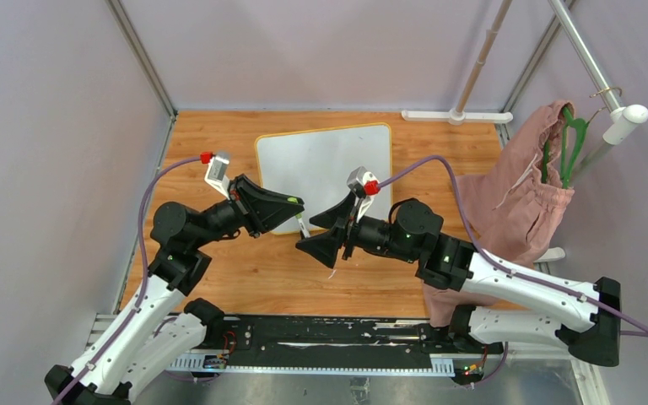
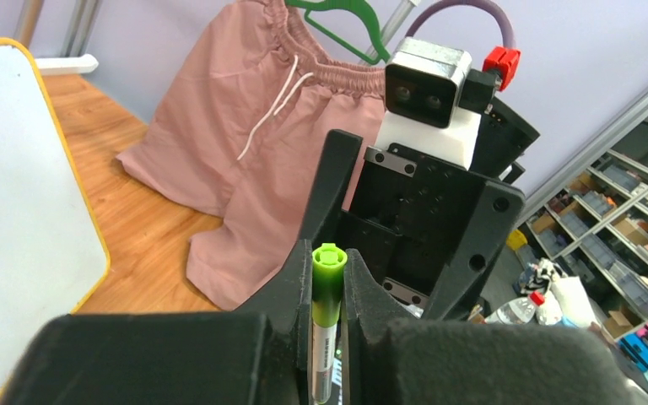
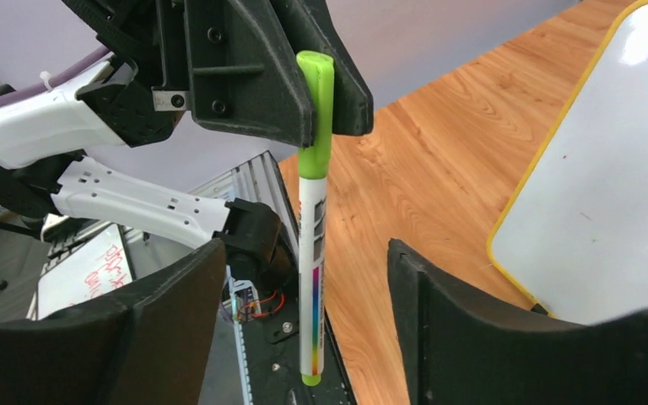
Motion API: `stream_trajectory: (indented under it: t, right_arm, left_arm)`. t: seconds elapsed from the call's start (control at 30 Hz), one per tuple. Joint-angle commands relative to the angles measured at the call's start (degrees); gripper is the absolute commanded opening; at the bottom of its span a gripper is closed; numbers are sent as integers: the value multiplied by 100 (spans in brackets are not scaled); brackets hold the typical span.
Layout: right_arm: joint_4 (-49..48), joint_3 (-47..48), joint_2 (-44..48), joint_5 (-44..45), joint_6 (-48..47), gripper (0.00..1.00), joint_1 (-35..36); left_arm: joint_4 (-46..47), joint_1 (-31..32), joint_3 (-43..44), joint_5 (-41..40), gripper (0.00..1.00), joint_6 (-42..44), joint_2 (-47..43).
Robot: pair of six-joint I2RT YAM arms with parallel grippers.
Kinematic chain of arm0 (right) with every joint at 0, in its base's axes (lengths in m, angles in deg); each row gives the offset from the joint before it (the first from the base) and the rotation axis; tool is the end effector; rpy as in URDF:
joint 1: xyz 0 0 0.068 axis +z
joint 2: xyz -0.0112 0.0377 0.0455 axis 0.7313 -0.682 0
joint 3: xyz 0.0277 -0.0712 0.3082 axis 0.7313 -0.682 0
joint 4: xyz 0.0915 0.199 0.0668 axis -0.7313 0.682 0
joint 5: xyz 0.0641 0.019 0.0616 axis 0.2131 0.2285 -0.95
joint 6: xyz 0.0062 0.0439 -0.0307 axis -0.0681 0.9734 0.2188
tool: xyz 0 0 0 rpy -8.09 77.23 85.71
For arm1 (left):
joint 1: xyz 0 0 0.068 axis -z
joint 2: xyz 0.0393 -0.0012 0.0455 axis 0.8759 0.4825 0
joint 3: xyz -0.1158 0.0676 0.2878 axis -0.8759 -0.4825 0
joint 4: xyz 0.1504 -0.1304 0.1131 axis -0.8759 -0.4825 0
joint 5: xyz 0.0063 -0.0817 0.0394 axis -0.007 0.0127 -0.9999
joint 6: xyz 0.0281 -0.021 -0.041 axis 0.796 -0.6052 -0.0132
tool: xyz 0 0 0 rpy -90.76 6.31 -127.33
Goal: Write a sentence on the whiteboard
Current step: Open the whiteboard marker at the center of the board.
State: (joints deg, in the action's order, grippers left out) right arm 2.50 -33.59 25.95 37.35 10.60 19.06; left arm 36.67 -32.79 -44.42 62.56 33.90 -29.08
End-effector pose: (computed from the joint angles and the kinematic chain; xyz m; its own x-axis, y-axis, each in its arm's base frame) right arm 0.0678 0.1650 0.4300 -0.3072 0.2210 -0.9256 -0.9132 0.2050 0.3521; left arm 0.0643 -0.0600 0.4044 -0.4823 -0.4207 -0.7684 0.8044 0.1346 -0.5786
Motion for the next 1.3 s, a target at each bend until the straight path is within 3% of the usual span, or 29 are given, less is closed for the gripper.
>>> stream_trajectory:
  t: [0.0,0.1,0.5,0.73,0.93,1.0,1.27]
  right_arm:
    - [35,185,153,-181,54,79,73]
    - [77,166,259,-108,98,83,73]
    - [-435,397,-181,-149,290,82,74]
    - [-521,432,-246,-63,344,66,75]
    - [-674,406,-325,141,426,62,69]
    - [-643,447,-366,189,430,57,65]
    - [-471,390,-362,238,425,10,60]
  left_arm:
    - [139,38,21,-108,0,21,-177]
    - [139,36,40,-91,0,16,-191]
    - [271,38,190,3,0,30,-182]
    - [276,38,173,-7,0,12,-217]
    - [306,38,173,-7,0,-38,-237]
    - [306,38,182,-7,0,-44,-233]
    - [312,38,121,-383,0,-1,-316]
